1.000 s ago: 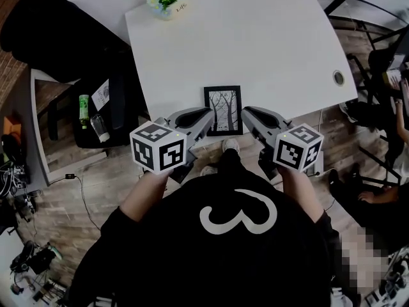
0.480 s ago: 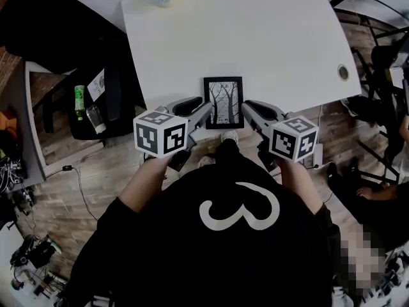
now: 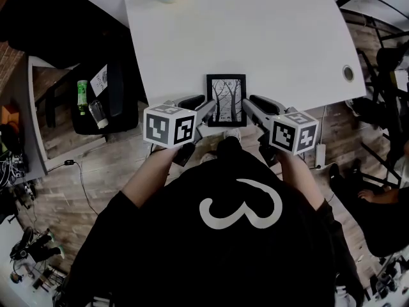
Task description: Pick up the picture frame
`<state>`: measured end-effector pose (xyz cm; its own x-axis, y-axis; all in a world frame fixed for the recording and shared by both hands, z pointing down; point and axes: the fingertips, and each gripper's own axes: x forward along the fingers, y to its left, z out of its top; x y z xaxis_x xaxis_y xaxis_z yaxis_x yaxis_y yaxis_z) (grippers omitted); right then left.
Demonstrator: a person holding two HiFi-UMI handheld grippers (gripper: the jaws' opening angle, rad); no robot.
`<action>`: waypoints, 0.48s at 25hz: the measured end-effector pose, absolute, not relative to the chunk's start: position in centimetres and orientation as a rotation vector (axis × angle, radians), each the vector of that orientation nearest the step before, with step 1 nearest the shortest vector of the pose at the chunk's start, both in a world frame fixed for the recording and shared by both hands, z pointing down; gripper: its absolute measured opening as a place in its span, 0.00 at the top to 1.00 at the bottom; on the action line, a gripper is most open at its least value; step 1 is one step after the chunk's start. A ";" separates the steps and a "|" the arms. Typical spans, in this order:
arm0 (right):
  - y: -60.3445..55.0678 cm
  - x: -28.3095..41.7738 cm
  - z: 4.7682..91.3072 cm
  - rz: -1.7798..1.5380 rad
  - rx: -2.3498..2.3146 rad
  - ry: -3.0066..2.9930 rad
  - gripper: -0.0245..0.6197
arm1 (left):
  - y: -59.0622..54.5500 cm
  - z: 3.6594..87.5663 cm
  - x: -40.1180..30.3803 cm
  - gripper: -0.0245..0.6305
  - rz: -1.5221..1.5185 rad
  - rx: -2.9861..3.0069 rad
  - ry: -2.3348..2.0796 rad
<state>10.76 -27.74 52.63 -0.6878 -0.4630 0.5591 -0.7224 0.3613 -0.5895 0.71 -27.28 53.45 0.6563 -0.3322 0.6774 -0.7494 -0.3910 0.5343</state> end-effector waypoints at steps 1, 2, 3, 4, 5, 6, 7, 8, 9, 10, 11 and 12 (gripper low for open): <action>-27.8 10.9 52.9 1.234 1.059 -2.315 0.81 | -27.3 53.6 0.8 0.77 0.600 1.983 -0.845; -27.9 10.9 53.2 1.228 1.068 -2.300 0.81 | -27.4 53.8 0.8 0.77 0.604 1.978 -0.850; -27.9 11.0 53.5 1.222 1.073 -2.284 0.81 | -27.4 53.9 0.8 0.77 0.608 1.973 -0.856; -27.9 11.0 53.8 1.219 1.078 -2.268 0.81 | -27.5 54.1 0.7 0.77 0.612 1.969 -0.862; -28.0 11.0 54.2 1.218 1.082 -2.253 0.81 | -27.6 54.3 0.7 0.77 0.616 1.967 -0.866; -28.0 11.0 54.5 1.217 1.086 -2.238 0.81 | -27.7 54.4 0.8 0.77 0.619 1.966 -0.869; -28.0 11.0 54.8 1.214 1.089 -2.224 0.81 | -27.7 54.5 0.8 0.77 0.620 1.964 -0.871; -28.0 10.9 55.0 1.209 1.089 -2.211 0.81 | -27.7 54.6 0.9 0.77 0.619 1.960 -0.873; -27.9 10.7 55.1 1.205 1.085 -2.201 0.81 | -27.7 54.6 1.0 0.77 0.617 1.955 -0.877; -27.8 10.5 55.2 1.203 1.078 -2.194 0.81 | -27.7 54.7 1.0 0.77 0.616 1.952 -0.882; -27.8 10.3 55.3 1.203 1.072 -2.190 0.81 | -27.7 54.7 1.0 0.77 0.618 1.949 -0.886; -27.7 10.2 55.3 1.202 1.067 -2.187 0.81 | -27.7 54.8 1.1 0.77 0.621 1.946 -0.889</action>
